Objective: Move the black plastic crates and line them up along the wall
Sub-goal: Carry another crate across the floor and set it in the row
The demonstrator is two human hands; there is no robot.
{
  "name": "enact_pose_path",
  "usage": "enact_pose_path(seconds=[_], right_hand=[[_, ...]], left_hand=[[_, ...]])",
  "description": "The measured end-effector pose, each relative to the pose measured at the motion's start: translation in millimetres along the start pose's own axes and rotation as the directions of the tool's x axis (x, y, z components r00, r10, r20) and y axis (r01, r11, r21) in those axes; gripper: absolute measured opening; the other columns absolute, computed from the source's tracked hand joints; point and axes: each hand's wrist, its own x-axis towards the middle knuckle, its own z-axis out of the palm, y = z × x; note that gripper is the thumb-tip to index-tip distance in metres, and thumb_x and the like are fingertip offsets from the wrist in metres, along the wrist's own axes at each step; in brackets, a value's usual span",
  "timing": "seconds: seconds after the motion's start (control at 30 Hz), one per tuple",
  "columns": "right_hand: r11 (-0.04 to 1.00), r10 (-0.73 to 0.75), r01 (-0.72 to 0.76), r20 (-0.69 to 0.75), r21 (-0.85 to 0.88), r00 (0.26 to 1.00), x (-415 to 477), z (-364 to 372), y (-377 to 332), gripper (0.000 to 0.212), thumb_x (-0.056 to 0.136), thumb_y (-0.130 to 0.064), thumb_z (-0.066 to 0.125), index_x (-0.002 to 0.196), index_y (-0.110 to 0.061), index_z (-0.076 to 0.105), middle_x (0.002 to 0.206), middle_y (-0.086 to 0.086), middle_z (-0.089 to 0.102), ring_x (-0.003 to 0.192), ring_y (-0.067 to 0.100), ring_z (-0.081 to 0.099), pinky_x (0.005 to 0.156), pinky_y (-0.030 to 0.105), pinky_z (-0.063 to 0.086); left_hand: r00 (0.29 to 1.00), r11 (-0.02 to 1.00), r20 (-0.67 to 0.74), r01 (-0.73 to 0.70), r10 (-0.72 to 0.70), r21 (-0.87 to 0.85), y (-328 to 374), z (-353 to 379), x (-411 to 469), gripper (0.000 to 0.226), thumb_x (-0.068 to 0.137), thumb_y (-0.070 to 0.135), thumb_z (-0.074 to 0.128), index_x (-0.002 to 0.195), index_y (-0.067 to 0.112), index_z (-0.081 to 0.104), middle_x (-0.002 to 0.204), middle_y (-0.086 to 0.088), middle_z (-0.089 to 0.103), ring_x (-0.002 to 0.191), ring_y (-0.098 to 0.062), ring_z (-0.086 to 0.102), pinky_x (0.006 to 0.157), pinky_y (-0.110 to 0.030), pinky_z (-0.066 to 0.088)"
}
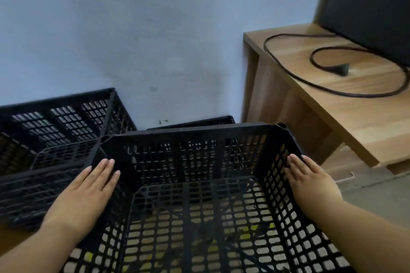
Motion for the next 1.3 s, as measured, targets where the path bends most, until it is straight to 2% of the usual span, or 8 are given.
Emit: enact_pose_path(seconds=[0.1, 0.4, 0.63, 0.73, 0.8, 0.97, 1.07, 1.3], right_hand=[[0.999, -0.051, 0.051, 0.034, 0.015, 0.998, 37.6, -12.2, 14.1, 0.061, 0.1, -0.031, 0.019, 0.147, -0.004, -0.008, 0.157, 0.014, -0.014, 0.143, 0.029, -0.02, 0.109, 0.046, -0.022], [0.999, -0.049, 0.049, 0.076, 0.009, 0.996, 145.0, -50.9, 43.9, 0.059, 0.099, -0.028, 0.018, 0.148, -0.007, -0.009, 0.156, 0.016, -0.017, 0.143, 0.028, -0.021, 0.115, 0.044, -0.013], [1.0, -0.005, 0.006, 0.059, -0.014, 0.998, 231.9, -78.0, 49.4, 0.059, 0.099, -0.028, 0.018, 0.147, -0.007, -0.011, 0.156, 0.015, -0.018, 0.143, 0.027, -0.021, 0.114, 0.045, -0.016], [1.0, -0.003, 0.005, 0.06, -0.031, 0.998, 264.9, -85.5, 46.3, 0.061, 0.099, -0.028, 0.019, 0.146, -0.007, -0.012, 0.156, 0.014, -0.019, 0.143, 0.027, -0.023, 0.083, 0.044, -0.044], [1.0, -0.008, 0.011, 0.111, -0.018, 0.994, 283.4, -89.3, 43.3, 0.062, 0.098, -0.028, 0.021, 0.146, -0.006, -0.012, 0.156, 0.014, -0.019, 0.142, 0.027, -0.024, 0.062, 0.04, -0.047], [0.998, 0.022, -0.012, 0.153, -0.067, 0.988, 322.6, -100.8, 36.3, 0.062, 0.098, -0.028, 0.019, 0.147, -0.007, -0.012, 0.155, 0.014, -0.021, 0.142, 0.026, -0.025, 0.061, 0.041, -0.048], [0.995, 0.044, -0.028, 0.157, -0.099, 0.987, 337.7, -110.0, 38.7, 0.059, 0.098, -0.026, 0.016, 0.146, -0.006, -0.013, 0.155, 0.014, -0.022, 0.142, 0.026, -0.024, 0.059, 0.041, -0.048], [0.998, 0.055, -0.055, 0.098, 0.005, 0.994, 364.5, -113.4, 41.6, 0.06, 0.097, -0.026, 0.016, 0.145, -0.009, -0.015, 0.137, 0.012, -0.036, 0.119, 0.026, -0.049, 0.063, 0.041, -0.047]], left_hand=[[1.0, 1.0, 0.016, 0.009, -0.009, -0.029, -5.8, -10.6, 35.3, 0.075, 0.092, 0.001, 0.027, 0.138, 0.017, -0.03, 0.137, -0.009, -0.043, 0.124, -0.02, -0.039, 0.106, -0.034, -0.023], [1.0, 0.999, 0.009, 0.02, -0.02, -0.03, -27.9, -3.1, 135.3, 0.07, 0.092, 0.003, 0.024, 0.133, 0.012, -0.032, 0.137, -0.011, -0.043, 0.127, -0.02, -0.038, 0.078, -0.034, -0.044], [0.999, 1.0, -0.049, -0.008, 0.007, -0.018, -58.1, 9.6, 229.6, 0.067, 0.092, 0.003, 0.021, 0.129, 0.012, -0.034, 0.139, -0.013, -0.042, 0.128, -0.021, -0.037, 0.078, -0.035, -0.045], [0.995, 0.997, -0.087, -0.051, 0.045, -0.065, -71.2, 16.9, 266.0, 0.066, 0.093, 0.005, 0.019, 0.129, 0.012, -0.035, 0.136, -0.013, -0.043, 0.128, -0.021, -0.037, 0.076, -0.035, -0.047], [0.989, 0.995, -0.136, -0.071, 0.06, -0.076, -82.2, 25.3, 287.7, 0.068, 0.092, 0.005, 0.022, 0.13, 0.013, -0.034, 0.136, -0.013, -0.043, 0.128, -0.022, -0.036, 0.078, -0.035, -0.046], [0.911, 0.976, -0.4, -0.17, 0.103, -0.136, -96.5, 44.9, 335.2, 0.086, 0.074, -0.001, 0.057, 0.145, 0.006, 0.007, 0.151, -0.021, -0.008, 0.141, -0.028, -0.002, 0.101, -0.036, -0.037], [0.914, 0.953, -0.401, -0.168, 0.055, -0.252, -103.8, 49.2, 356.3, 0.088, 0.036, -0.016, 0.073, 0.122, -0.006, 0.055, 0.137, -0.026, 0.039, 0.131, -0.033, 0.037, 0.117, -0.034, -0.009], [0.869, 0.927, -0.494, -0.208, 0.028, -0.312, -111.5, 52.3, 369.4, 0.06, 0.062, -0.004, 0.048, 0.122, -0.007, 0.054, 0.137, -0.026, 0.045, 0.146, -0.021, -0.004, 0.116, -0.036, -0.002]])
